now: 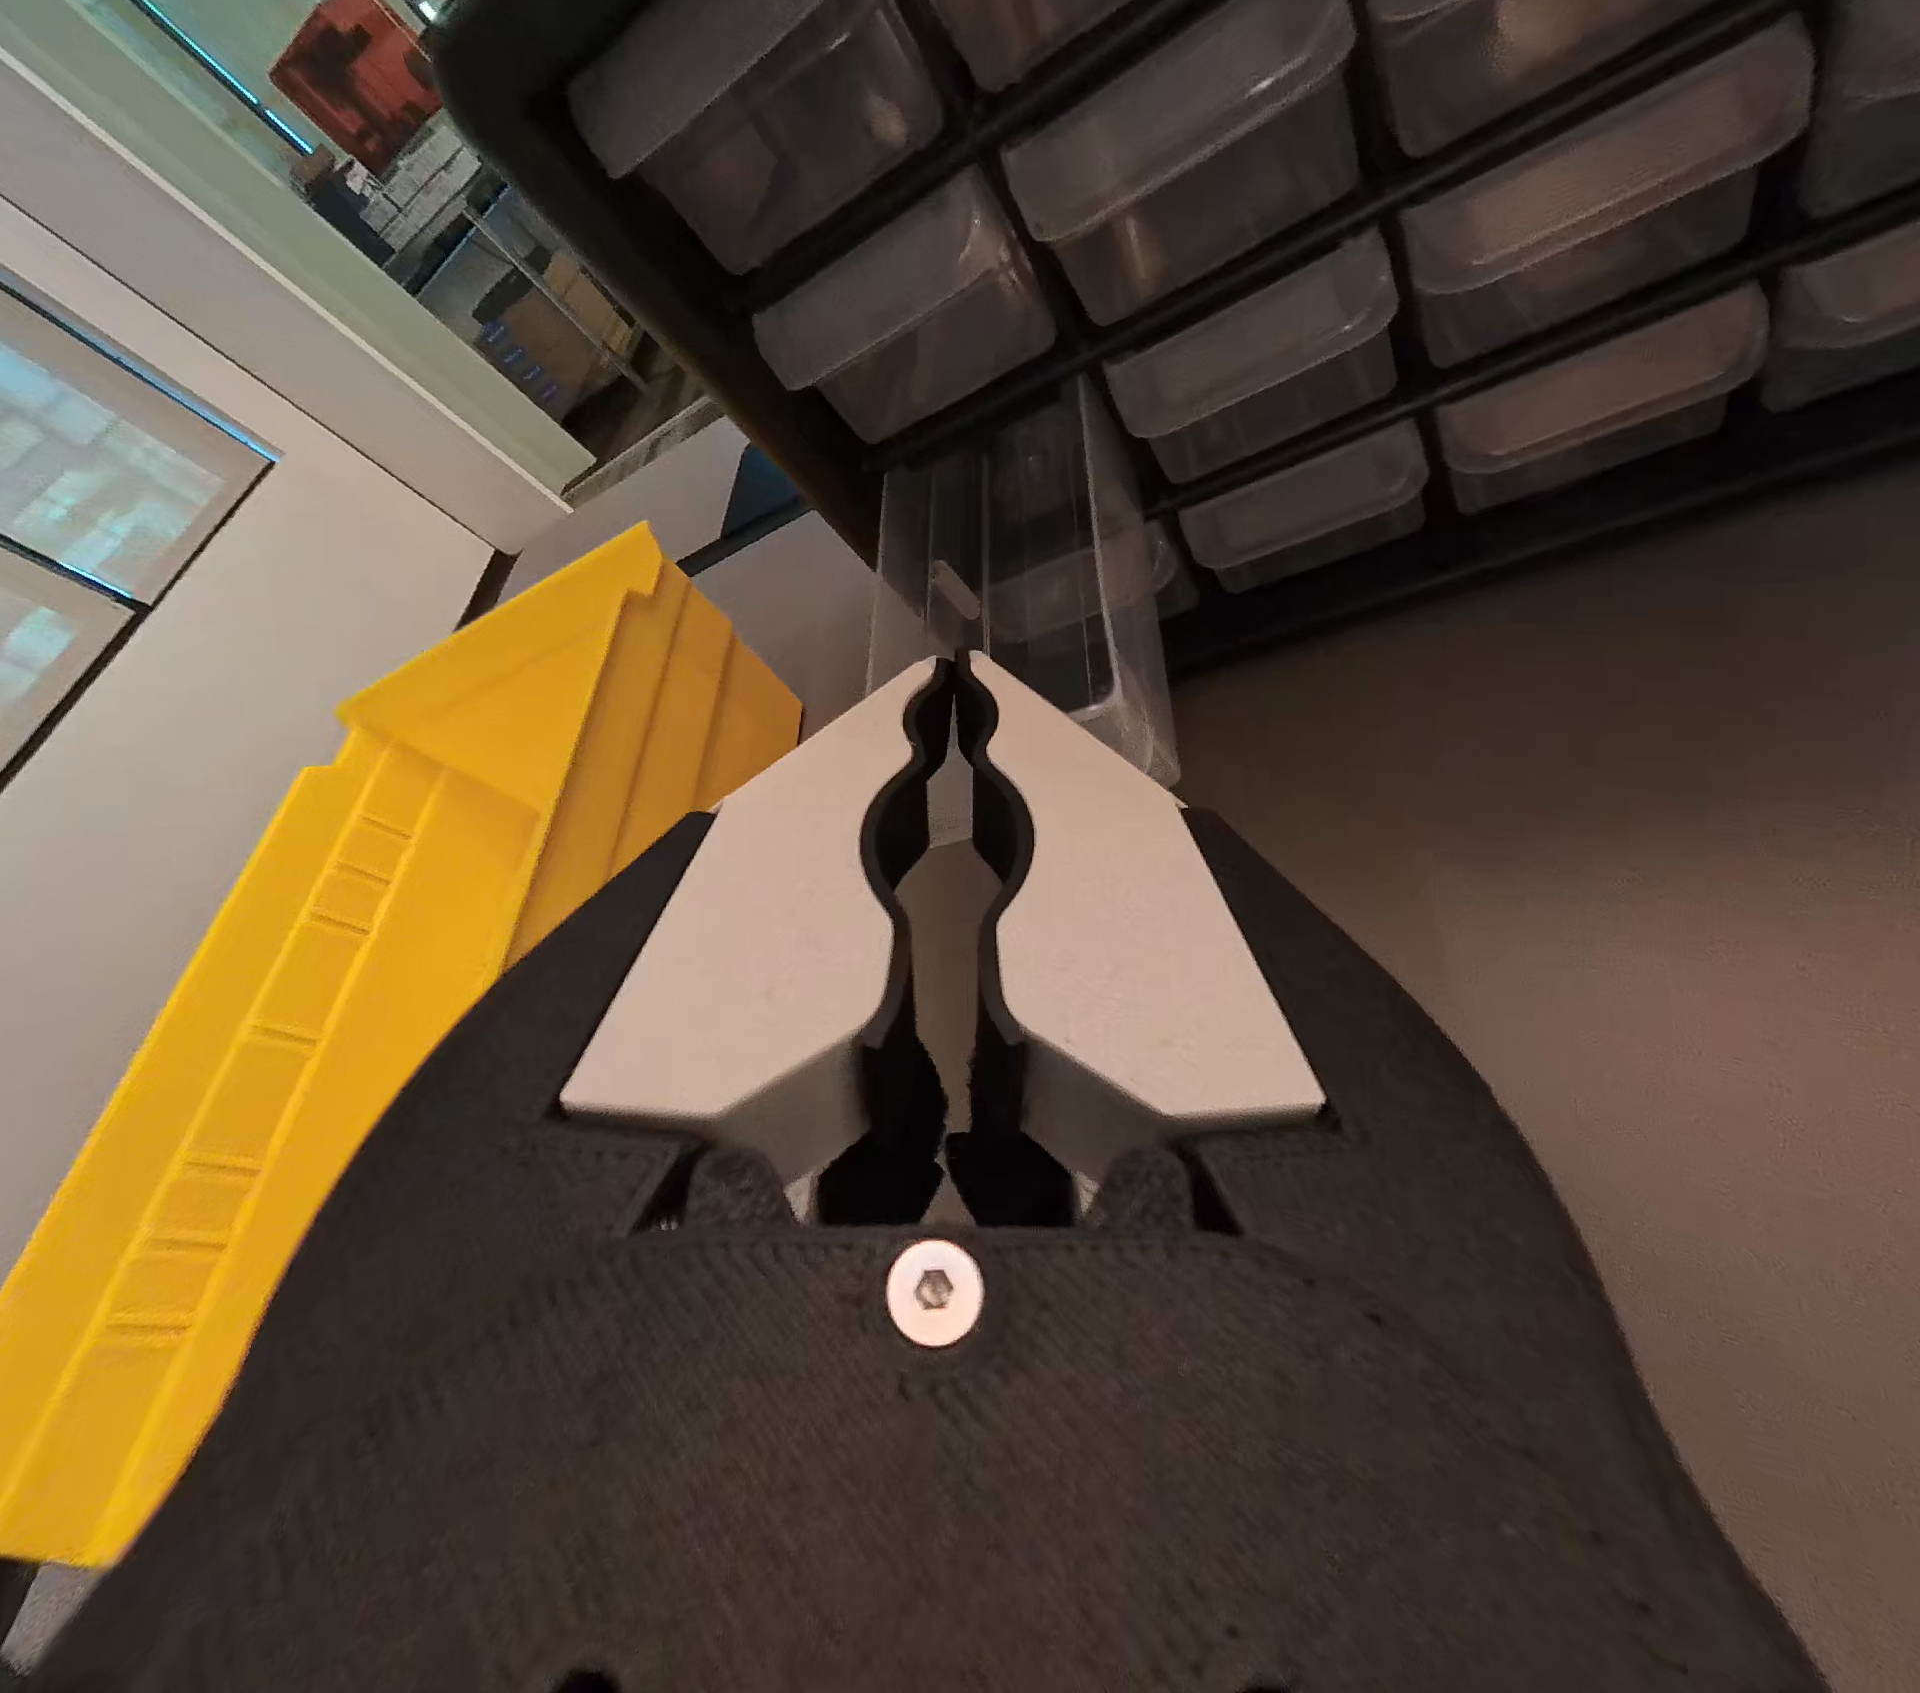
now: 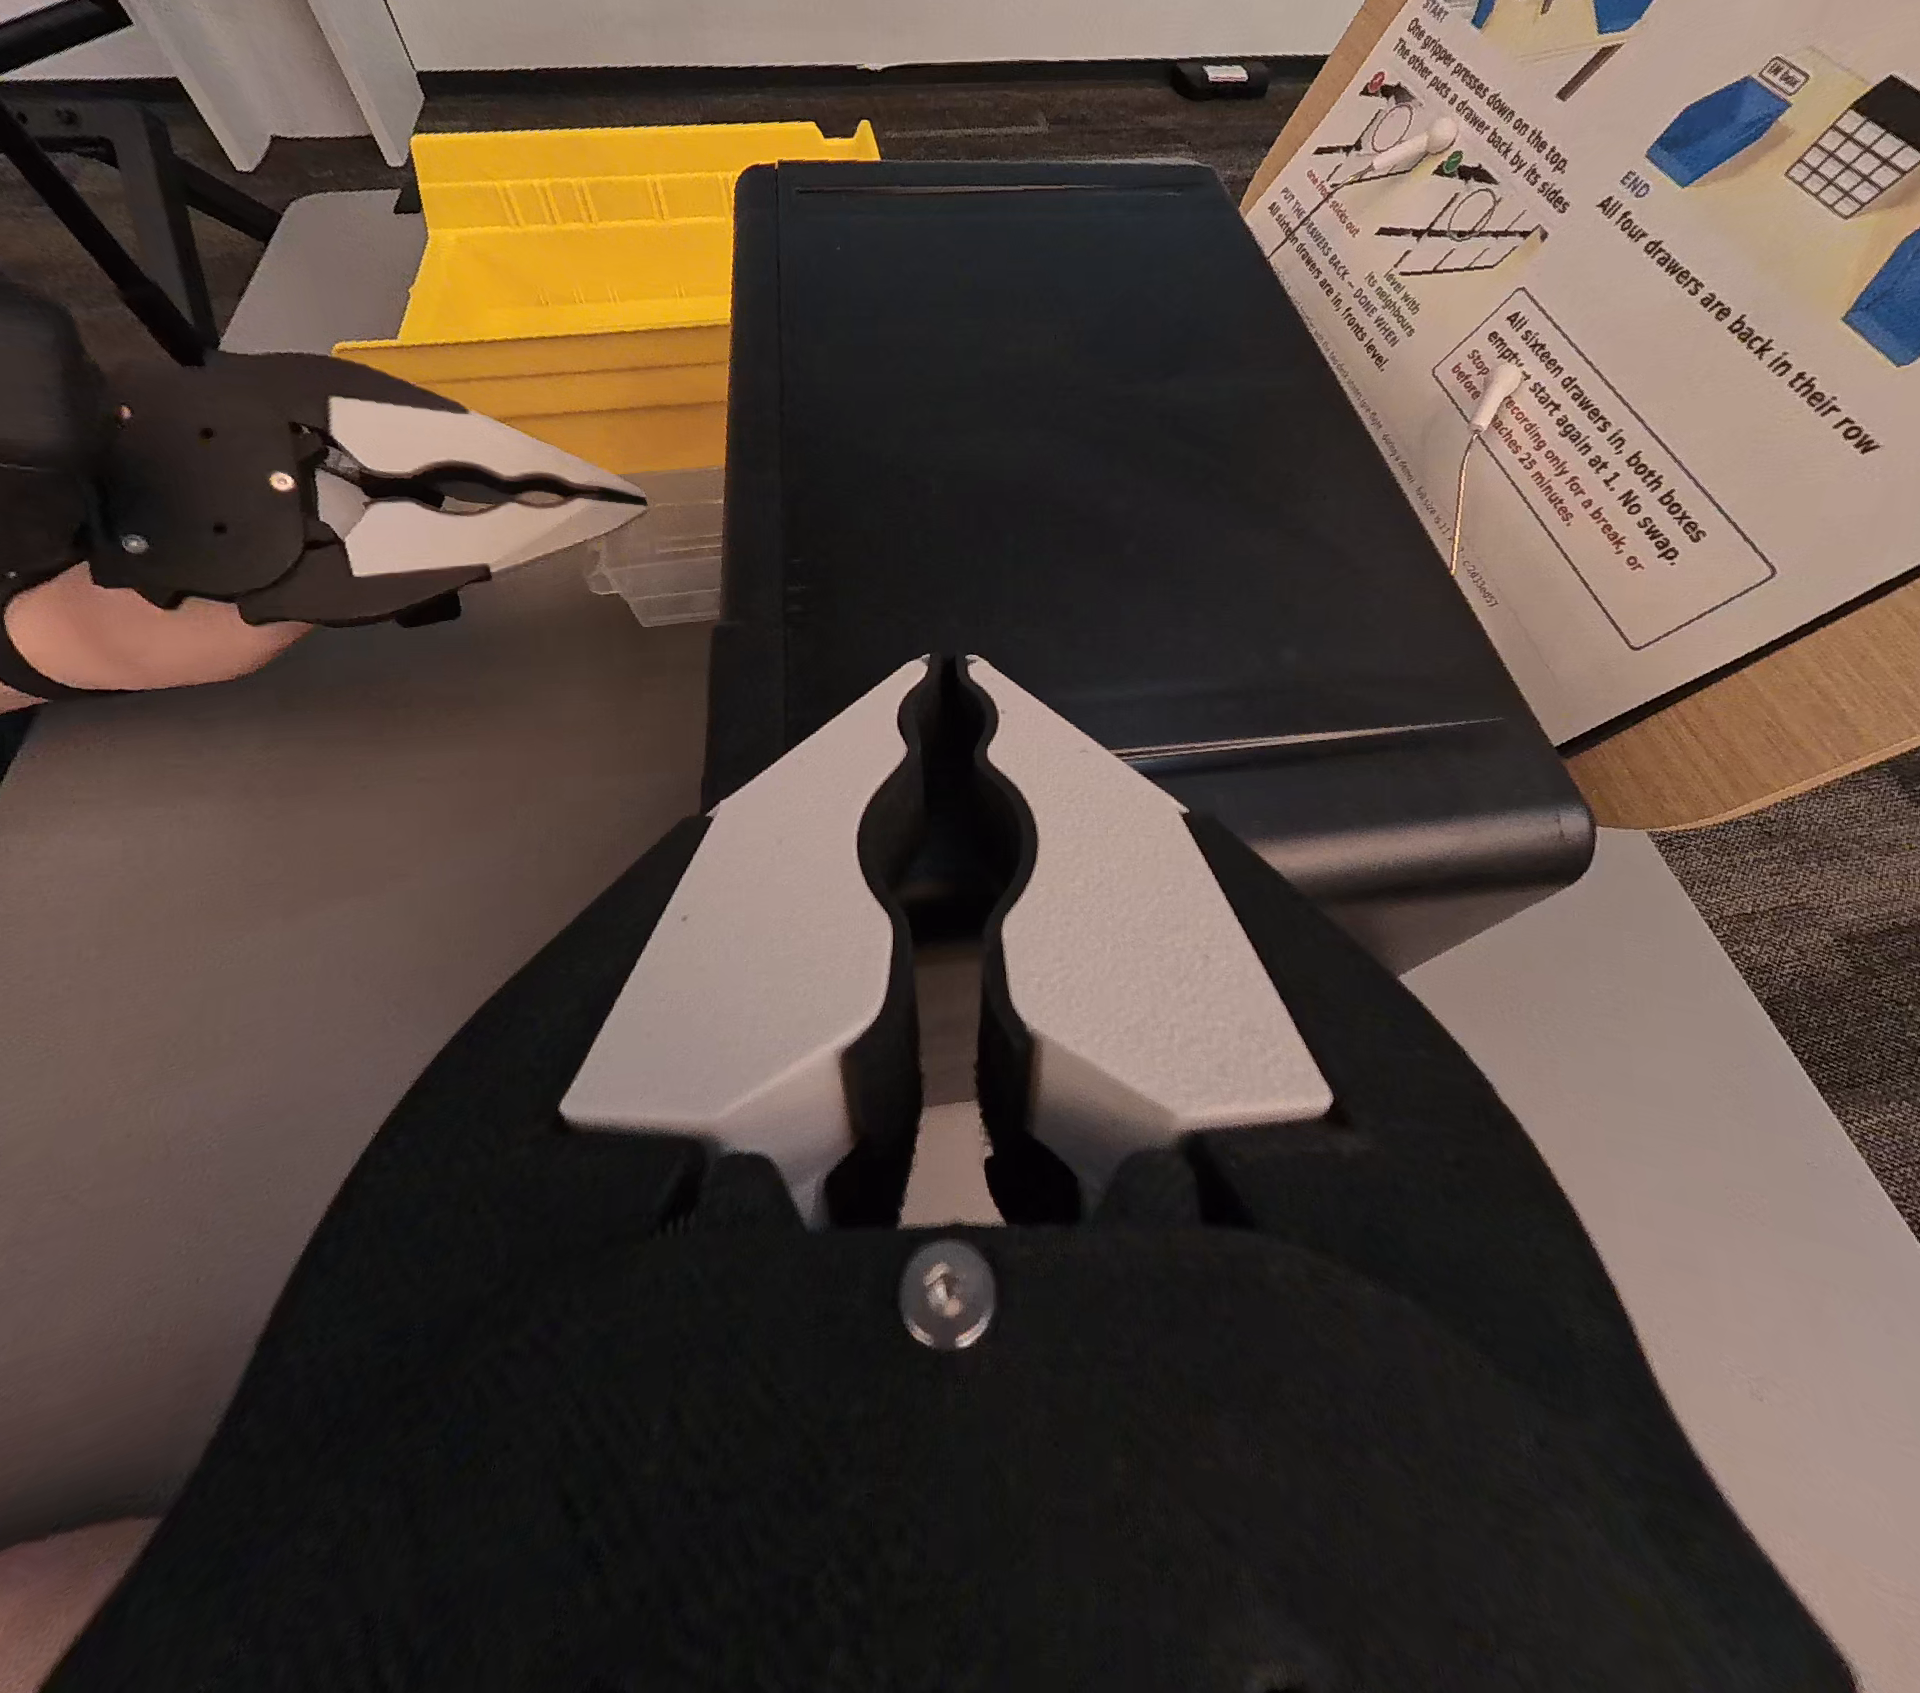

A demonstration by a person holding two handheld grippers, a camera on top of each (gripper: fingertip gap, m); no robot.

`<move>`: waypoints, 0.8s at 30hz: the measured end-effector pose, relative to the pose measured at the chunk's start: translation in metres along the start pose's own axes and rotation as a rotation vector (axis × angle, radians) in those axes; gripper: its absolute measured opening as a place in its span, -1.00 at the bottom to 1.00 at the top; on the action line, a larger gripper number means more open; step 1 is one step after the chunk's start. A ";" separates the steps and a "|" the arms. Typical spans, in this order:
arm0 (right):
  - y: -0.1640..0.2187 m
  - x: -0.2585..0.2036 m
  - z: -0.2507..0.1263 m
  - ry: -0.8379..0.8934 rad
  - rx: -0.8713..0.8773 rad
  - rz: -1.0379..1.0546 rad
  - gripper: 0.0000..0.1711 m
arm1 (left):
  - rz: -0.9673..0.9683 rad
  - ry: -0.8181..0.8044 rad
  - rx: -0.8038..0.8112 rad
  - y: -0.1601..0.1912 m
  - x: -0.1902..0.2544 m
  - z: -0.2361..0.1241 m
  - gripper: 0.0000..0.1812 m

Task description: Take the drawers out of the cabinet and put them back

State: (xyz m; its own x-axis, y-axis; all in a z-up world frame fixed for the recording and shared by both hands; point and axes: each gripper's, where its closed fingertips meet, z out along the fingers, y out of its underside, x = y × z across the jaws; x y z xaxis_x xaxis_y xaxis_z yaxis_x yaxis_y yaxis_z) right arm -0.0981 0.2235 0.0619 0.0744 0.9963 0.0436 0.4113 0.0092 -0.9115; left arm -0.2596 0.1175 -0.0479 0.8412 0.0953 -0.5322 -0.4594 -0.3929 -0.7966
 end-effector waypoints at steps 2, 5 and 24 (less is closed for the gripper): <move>0.000 0.000 0.000 0.001 -0.002 -0.003 -1.00 | -0.022 -0.007 0.031 -0.003 -0.002 -0.007 -1.00; 0.000 0.000 0.000 -0.005 -0.001 -0.003 -1.00 | -0.053 0.022 0.049 0.005 0.002 -0.021 -1.00; 0.000 0.000 0.000 -0.026 0.013 0.019 -1.00 | -0.269 0.126 0.041 0.019 0.015 -0.026 -1.00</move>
State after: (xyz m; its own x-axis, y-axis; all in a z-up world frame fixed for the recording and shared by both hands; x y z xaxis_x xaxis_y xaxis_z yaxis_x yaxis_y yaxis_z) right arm -0.0982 0.2234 0.0622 0.0586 0.9981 0.0163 0.3983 -0.0084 -0.9172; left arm -0.2478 0.0882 -0.0636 0.9620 0.0760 -0.2623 -0.2237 -0.3314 -0.9166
